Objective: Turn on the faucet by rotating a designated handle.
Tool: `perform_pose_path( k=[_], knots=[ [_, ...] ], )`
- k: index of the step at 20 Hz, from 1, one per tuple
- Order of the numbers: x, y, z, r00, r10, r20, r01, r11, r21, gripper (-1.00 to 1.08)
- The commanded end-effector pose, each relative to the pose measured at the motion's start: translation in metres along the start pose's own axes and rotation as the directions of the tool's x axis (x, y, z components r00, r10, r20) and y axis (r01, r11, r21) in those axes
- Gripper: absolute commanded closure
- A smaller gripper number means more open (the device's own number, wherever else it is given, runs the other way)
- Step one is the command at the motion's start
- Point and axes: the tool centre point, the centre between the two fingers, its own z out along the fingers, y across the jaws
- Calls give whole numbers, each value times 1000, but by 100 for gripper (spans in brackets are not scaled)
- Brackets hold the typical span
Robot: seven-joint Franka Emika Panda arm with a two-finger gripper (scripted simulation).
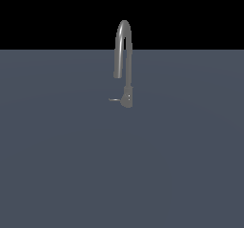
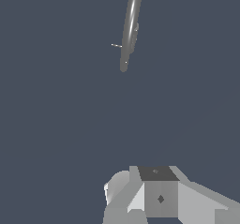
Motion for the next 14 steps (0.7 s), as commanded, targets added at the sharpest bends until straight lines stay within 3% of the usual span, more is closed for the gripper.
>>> perform_pose_path(
  k=[1, 7, 14],
  knots=[
    [0, 0, 0, 1000, 0, 0, 0, 1000, 0, 108],
    [6, -2, 5, 999, -34, 4, 34, 999, -32, 108],
    [28, -11, 21, 988, -154, 28, 157, 977, -143, 108]
  ],
)
